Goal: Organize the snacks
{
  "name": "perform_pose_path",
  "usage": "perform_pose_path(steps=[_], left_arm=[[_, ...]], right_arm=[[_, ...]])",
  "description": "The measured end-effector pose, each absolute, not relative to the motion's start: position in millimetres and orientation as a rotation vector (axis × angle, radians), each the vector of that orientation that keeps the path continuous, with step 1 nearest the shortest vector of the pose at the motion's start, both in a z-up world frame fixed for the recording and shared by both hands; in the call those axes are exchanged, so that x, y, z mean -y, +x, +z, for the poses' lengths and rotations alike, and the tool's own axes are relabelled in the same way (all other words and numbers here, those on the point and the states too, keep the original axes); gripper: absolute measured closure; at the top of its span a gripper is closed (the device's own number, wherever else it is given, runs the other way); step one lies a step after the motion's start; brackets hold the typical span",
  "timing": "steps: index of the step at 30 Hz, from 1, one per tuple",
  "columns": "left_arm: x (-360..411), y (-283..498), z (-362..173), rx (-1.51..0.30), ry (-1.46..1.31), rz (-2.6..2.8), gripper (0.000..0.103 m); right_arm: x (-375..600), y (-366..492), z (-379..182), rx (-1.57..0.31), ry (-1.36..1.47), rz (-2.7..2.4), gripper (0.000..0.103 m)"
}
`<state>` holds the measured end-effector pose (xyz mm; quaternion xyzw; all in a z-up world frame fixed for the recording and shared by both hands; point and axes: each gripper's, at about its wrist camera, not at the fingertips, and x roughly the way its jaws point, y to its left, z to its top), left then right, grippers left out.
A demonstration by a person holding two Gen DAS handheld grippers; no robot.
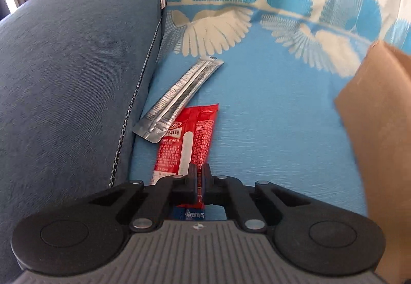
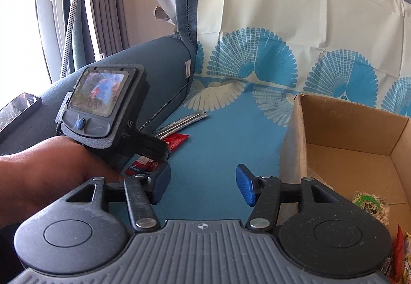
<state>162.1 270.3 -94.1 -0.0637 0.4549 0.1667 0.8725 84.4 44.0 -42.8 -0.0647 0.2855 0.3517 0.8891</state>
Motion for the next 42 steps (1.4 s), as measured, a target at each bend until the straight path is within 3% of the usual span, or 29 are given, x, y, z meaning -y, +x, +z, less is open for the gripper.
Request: perform_pose_path(steps=[16, 20, 31, 38, 42], left_arm=[[-248.1, 140.0, -86.3, -0.993, -0.495, -0.094, 0.098], [-256.9, 135.6, -77.1, -0.903, -0.551, -0.078, 0.081], [-278.3, 135.3, -57.7, -0.727, -0.382, 0.194, 0.081], [-283.3, 155.0, -65.3, -0.693, -0.248, 0.327, 0.049], [-283.9, 176.0, -76.9, -0.701, -0.203, 0.358, 0.047]], right_arm=[[-56.1, 70.4, -50.6, -0.61, -0.218, 0.752, 0.039], [-57.5, 70.8, -54.0, -0.628, -0.223, 0.747, 0.037], [-79.7, 85.5, -81.2, -0.753, -0.161, 0.713, 0.025], [-99.7, 109.3, -102.4, -0.816, -0.118, 0.589, 0.015], [-110.8, 117.0, -110.9, -0.825, -0.122, 0.536, 0.014]])
